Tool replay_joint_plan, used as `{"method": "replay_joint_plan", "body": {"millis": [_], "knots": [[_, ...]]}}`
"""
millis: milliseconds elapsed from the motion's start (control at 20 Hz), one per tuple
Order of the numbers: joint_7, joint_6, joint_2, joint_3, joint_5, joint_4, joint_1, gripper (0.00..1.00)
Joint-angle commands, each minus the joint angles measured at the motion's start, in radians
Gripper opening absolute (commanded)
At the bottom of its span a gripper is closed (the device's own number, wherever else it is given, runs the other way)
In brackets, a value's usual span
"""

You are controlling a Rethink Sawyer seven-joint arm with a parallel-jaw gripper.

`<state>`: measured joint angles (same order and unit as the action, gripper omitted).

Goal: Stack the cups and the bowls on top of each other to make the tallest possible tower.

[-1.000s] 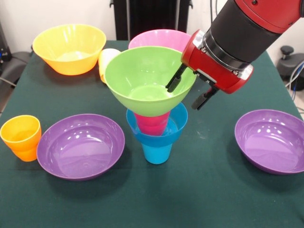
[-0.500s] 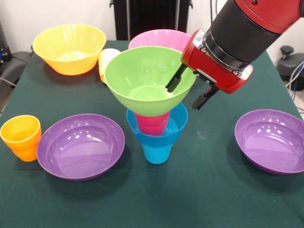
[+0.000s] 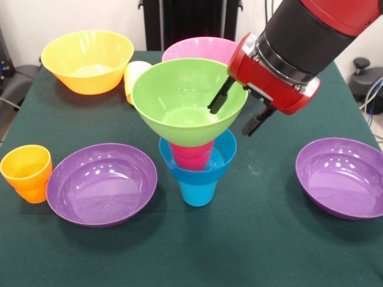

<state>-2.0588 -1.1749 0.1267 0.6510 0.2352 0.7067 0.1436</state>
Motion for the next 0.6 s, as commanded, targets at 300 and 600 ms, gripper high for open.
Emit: {"method": "replay_joint_plan", "body": {"millis": [300,600], "knots": [[-0.046,-0.354,0.014,-0.045,0.059,-0.265,-0.065,1.00],[-0.050,-0.514,-0.040,0.021,0.136,-0.463,-0.118,1.00]]}}
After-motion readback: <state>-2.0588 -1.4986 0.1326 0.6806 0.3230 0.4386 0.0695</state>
